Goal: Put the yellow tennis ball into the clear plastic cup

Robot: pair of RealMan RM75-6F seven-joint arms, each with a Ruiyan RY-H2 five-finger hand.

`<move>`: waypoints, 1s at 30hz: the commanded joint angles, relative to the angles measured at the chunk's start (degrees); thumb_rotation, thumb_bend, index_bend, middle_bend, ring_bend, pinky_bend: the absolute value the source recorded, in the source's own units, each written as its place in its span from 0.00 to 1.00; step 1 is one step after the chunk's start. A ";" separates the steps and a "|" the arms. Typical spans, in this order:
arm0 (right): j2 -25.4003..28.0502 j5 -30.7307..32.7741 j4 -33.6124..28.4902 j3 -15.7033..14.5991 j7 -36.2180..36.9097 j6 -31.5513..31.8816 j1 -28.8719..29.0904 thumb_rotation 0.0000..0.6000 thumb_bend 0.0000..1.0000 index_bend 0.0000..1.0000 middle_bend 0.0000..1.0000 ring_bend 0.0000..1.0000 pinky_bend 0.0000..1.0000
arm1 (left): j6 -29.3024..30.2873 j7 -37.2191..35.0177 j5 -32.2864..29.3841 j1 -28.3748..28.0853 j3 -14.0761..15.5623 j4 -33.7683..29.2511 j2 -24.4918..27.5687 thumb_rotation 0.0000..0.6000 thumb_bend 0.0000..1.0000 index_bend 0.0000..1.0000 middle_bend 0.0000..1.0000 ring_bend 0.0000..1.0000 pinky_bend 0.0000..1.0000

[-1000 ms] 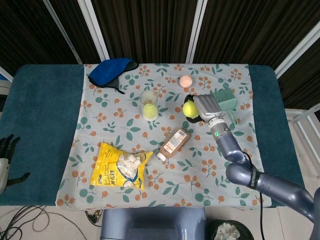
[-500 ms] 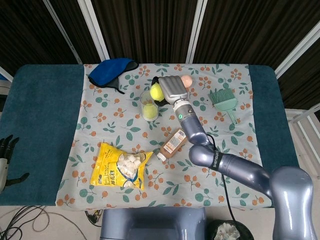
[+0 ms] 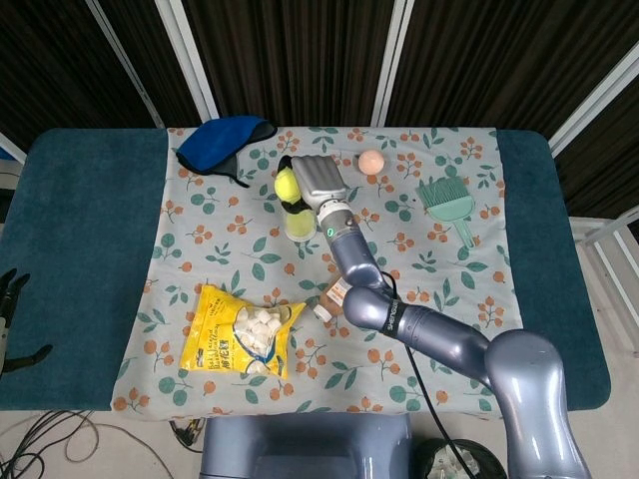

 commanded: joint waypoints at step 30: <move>18.75 3.58 -16.60 -0.01 2.70 4.43 -8.88 1.00 0.33 0.14 0.11 0.10 0.01 | 0.59 -0.90 -3.26 0.50 -1.59 0.17 0.70 1.00 0.00 0.07 0.00 0.00 0.00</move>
